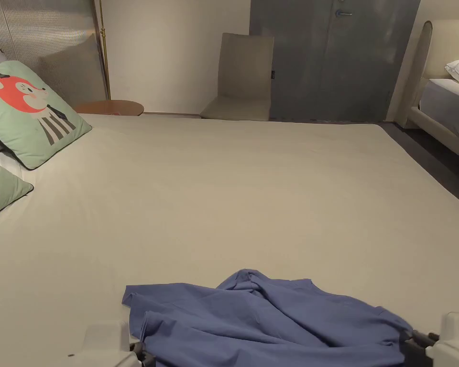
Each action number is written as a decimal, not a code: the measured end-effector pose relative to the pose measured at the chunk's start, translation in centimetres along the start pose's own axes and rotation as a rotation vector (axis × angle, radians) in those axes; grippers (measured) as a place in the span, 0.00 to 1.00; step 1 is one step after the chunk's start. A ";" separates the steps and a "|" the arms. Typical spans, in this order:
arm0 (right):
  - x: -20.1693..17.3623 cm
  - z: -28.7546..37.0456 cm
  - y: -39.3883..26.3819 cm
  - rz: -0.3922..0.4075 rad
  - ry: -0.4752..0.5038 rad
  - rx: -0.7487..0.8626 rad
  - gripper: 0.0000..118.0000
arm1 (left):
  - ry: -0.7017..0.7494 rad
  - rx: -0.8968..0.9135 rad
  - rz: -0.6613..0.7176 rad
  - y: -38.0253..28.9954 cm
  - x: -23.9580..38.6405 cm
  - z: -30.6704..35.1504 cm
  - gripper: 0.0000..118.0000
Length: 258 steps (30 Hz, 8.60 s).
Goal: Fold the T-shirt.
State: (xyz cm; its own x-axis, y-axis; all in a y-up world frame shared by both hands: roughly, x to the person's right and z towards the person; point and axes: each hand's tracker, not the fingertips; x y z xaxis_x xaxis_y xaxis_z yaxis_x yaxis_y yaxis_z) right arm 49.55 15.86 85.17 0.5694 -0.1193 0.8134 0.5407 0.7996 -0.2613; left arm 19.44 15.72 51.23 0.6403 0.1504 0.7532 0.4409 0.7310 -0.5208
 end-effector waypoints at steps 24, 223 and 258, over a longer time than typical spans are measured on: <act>-6.7 15.1 21.2 0.016 0.082 0.587 0.10 | -0.128 0.593 -0.038 25.0 2.7 12.3 0.02; -5.9 7.3 40.6 -0.016 -0.094 0.922 0.07 | 0.021 0.720 0.178 42.7 -8.6 6.0 0.01; -1.9 -1.7 22.8 0.102 -0.189 0.455 0.07 | 0.059 0.468 0.064 28.5 -7.5 -2.6 0.01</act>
State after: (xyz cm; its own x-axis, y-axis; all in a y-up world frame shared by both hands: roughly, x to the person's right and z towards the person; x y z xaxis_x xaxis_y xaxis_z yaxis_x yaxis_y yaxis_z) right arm 61.85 33.36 76.81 0.4599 0.0476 0.8867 0.1394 0.9823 -0.1250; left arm 28.85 33.68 29.74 0.6975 0.1768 0.6945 0.0772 0.9449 -0.3182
